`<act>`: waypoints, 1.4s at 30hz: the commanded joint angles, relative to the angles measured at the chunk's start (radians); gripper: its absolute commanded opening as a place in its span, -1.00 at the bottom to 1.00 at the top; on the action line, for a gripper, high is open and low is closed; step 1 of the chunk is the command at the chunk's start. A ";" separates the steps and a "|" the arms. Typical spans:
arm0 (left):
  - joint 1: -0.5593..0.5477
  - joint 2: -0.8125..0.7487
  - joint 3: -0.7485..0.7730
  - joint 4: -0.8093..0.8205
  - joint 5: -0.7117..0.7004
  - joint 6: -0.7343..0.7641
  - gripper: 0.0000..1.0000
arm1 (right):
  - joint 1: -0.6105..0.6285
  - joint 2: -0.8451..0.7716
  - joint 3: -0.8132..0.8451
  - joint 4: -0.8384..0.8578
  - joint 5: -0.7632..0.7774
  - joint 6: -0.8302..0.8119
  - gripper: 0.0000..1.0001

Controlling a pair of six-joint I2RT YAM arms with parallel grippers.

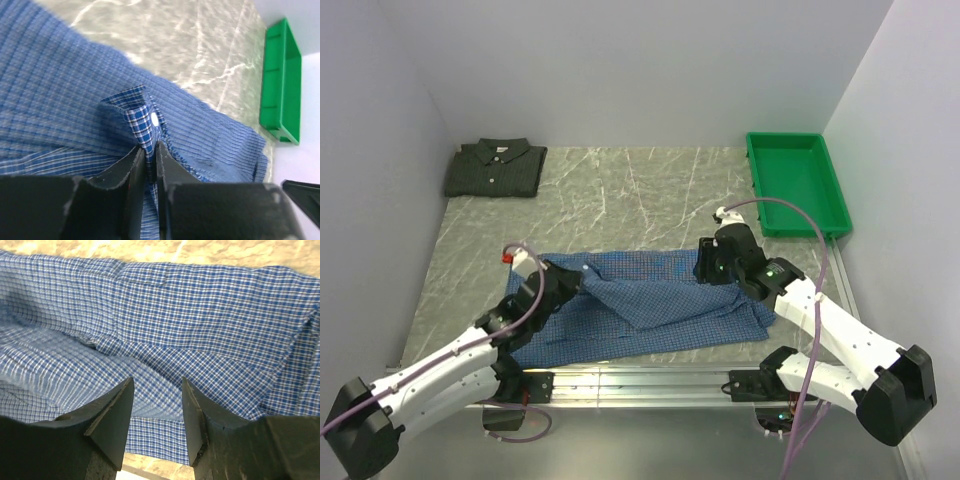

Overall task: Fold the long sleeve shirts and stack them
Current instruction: Fold the shirt

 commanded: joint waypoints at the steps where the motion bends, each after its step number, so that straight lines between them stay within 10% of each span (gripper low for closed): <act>1: 0.008 -0.076 -0.099 0.140 -0.055 -0.042 -0.65 | -0.004 -0.014 -0.012 0.051 -0.048 -0.004 0.01; 8: 0.025 -0.139 -0.167 -0.059 -0.093 -0.276 -0.62 | -0.005 0.011 -0.010 0.060 -0.088 -0.017 0.01; 20: 0.034 -0.003 0.071 -0.461 0.015 -0.269 0.68 | -0.005 0.014 0.002 0.046 -0.100 -0.024 0.01; 31: 0.194 0.262 0.304 -0.397 0.164 0.143 0.75 | -0.005 -0.014 -0.010 0.037 -0.090 -0.034 0.01; 42: 0.221 0.405 0.434 -0.454 0.227 0.142 0.57 | -0.005 -0.039 -0.024 0.032 -0.070 -0.038 0.01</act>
